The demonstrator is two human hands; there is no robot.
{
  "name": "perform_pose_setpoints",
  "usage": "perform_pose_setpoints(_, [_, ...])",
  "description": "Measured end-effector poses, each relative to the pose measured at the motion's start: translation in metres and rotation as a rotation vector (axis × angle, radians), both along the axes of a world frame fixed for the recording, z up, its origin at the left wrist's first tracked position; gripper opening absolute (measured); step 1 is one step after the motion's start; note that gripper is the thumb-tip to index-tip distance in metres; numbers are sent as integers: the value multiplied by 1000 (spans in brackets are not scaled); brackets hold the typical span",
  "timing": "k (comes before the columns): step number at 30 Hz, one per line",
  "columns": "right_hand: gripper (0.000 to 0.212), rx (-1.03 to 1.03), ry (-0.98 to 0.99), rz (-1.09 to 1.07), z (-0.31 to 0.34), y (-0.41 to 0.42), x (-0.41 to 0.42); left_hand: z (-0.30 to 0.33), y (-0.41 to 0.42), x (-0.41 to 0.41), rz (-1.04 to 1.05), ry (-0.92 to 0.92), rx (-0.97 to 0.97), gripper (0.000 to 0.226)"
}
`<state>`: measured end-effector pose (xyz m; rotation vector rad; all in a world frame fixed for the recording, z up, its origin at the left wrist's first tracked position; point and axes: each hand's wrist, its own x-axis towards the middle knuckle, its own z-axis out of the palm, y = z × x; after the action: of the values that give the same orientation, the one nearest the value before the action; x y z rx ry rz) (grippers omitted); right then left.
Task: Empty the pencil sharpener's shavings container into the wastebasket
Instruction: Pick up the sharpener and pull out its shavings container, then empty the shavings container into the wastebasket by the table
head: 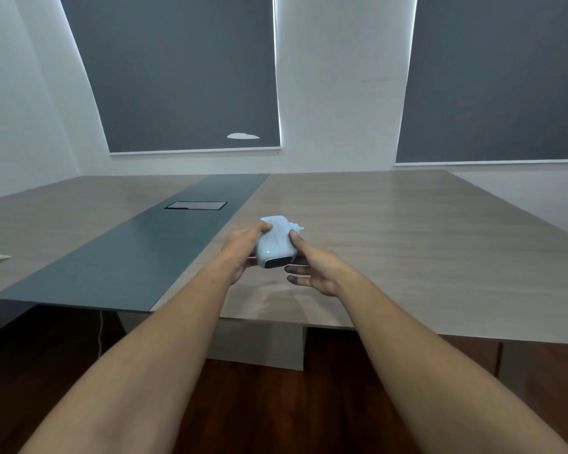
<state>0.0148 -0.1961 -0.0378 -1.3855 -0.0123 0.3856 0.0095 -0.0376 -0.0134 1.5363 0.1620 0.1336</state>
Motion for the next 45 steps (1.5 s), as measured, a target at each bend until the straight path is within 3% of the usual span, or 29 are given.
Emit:
perform_pose_setpoints(8, [31, 139, 45, -192, -4, -7, 5, -1, 5, -4, 56, -12, 14, 9])
perform_pose_setpoints(11, [33, 176, 57, -279, -6, -11, 11, -5, 15, -3, 83, -23, 31, 15])
perform_pose_setpoints(17, [32, 137, 42, -339, -10, -14, 16, -24, 32, 5, 296, -45, 161, 61])
perform_pose_setpoints(23, [37, 124, 54, -365, -17, -4, 21, -42, 34, 4, 459, -70, 407, 56])
perform_pose_setpoints(34, [27, 131, 28, -371, -23, 0, 19, -62, 33, 1, 439, -54, 566, 76])
perform_pose_setpoints(37, [33, 137, 16, -382, -17, -7, 13, -50, 29, -5, 445, -54, 669, 83])
perform_pose_setpoints(45, [50, 156, -68, -476, 15, -48, -21, 4, -13, -35, 307, -149, 736, 62])
